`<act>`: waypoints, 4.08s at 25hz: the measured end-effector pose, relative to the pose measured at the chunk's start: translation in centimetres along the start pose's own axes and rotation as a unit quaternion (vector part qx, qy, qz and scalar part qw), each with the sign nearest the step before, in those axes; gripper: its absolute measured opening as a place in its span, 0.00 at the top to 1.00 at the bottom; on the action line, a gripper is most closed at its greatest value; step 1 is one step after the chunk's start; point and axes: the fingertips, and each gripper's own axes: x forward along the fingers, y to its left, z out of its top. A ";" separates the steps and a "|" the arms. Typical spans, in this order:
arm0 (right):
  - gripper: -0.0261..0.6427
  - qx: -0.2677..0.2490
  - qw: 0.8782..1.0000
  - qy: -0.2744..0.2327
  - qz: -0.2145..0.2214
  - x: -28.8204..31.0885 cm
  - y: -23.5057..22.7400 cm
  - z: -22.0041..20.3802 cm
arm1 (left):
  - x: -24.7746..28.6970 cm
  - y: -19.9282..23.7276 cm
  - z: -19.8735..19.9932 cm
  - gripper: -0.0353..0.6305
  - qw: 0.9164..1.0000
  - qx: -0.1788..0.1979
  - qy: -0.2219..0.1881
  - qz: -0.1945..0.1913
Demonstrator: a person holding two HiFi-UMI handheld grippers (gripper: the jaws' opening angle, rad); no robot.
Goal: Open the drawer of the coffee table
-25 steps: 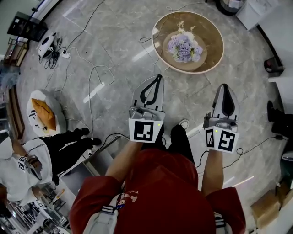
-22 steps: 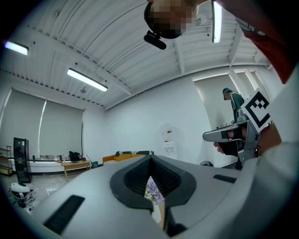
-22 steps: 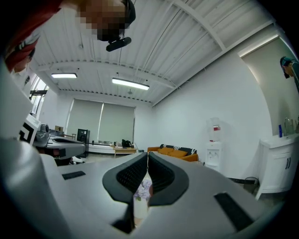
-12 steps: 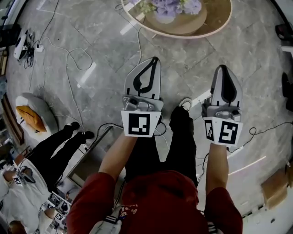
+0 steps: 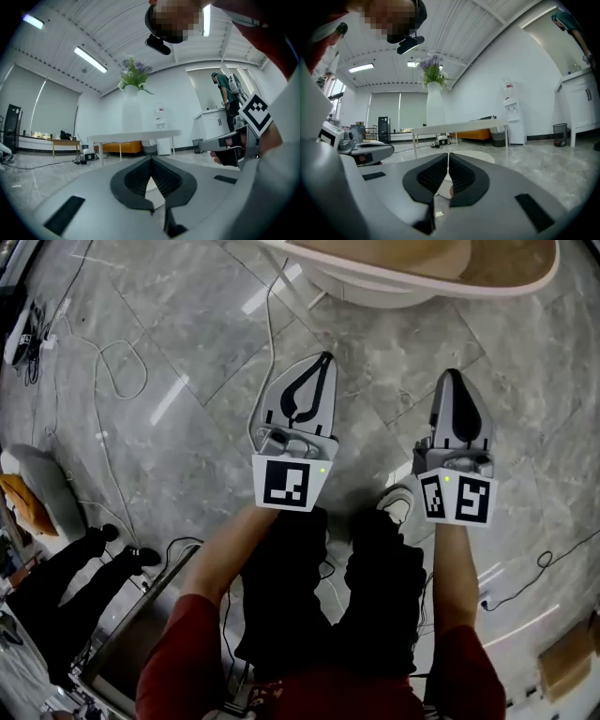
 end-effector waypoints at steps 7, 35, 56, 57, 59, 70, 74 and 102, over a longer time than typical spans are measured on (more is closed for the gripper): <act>0.93 -0.025 0.999 -0.031 0.008 5.1 -2.6 -11.6 | 4.8 -1.6 -14.3 0.93 0.998 -0.033 0.039 -0.023; 0.56 0.504 0.853 -0.024 0.132 17.7 -10.0 -28.2 | 4.4 -4.1 -21.2 0.93 0.995 -0.015 0.012 0.100; 0.57 0.638 0.752 -0.098 0.137 20.6 -12.0 -29.3 | 2.5 -4.8 -21.6 0.93 0.993 0.001 0.036 0.114; 0.57 0.637 0.752 -0.098 0.138 20.3 -12.0 -29.3 | 2.4 -4.7 -21.7 0.93 0.993 0.001 0.038 0.115; 0.58 0.634 0.753 -0.101 0.143 19.2 -11.9 -29.2 | 2.4 -4.5 -21.8 0.93 0.992 -0.002 0.040 0.120; 0.57 0.627 0.759 -0.111 0.136 8.2 -12.1 -29.7 | 2.3 -6.5 -21.8 0.93 0.992 -0.024 0.036 0.116; 0.57 0.625 0.762 -0.110 0.132 5.2 -12.3 -29.7 | 2.1 -7.4 -21.8 0.93 0.992 -0.041 0.034 0.118; 0.57 0.180 0.983 0.038 0.024 -2.3 -8.8 -29.6 | 2.0 -10.3 -23.8 0.93 0.991 -0.090 0.067 0.068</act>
